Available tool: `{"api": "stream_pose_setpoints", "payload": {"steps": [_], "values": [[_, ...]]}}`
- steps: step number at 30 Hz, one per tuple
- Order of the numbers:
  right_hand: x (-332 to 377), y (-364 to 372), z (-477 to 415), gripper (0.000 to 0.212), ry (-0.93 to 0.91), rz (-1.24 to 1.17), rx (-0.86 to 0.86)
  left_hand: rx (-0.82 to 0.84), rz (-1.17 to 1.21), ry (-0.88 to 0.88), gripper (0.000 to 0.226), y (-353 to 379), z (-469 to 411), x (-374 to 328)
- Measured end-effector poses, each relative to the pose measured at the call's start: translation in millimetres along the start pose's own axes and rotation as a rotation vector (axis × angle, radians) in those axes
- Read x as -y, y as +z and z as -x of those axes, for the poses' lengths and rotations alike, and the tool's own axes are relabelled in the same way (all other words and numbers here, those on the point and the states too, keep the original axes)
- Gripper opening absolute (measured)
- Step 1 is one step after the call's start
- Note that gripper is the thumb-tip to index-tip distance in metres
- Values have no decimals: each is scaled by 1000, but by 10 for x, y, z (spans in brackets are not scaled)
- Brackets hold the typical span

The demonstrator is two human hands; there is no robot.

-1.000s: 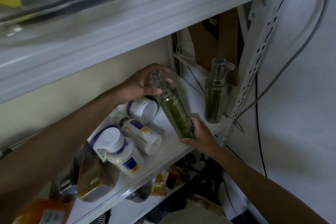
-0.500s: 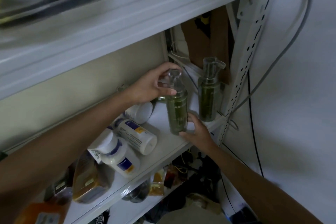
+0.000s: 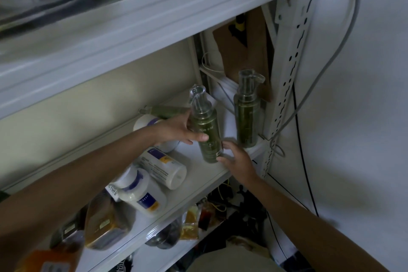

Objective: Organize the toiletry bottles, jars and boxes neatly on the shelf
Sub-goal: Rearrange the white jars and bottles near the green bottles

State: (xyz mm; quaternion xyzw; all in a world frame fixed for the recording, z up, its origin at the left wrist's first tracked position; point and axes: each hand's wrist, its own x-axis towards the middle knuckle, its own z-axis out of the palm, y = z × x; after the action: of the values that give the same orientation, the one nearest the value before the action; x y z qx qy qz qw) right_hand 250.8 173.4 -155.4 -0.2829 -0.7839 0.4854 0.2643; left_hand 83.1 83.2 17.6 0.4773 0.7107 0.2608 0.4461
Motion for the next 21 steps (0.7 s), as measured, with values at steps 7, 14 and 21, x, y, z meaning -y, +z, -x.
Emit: {"api": "stream_pose_setpoints", "payload": {"steps": [7,14,21], "values": [[37,43,78,23,21,30,-224,-46,68,6,60,62,-147,-5],[22,1,147,16,-8,41,-377,-95,253,-34,76,242,-232,-94],[-16,-42,188,25,0,42,-441,-63,271,-42,76,347,-280,-168]]}}
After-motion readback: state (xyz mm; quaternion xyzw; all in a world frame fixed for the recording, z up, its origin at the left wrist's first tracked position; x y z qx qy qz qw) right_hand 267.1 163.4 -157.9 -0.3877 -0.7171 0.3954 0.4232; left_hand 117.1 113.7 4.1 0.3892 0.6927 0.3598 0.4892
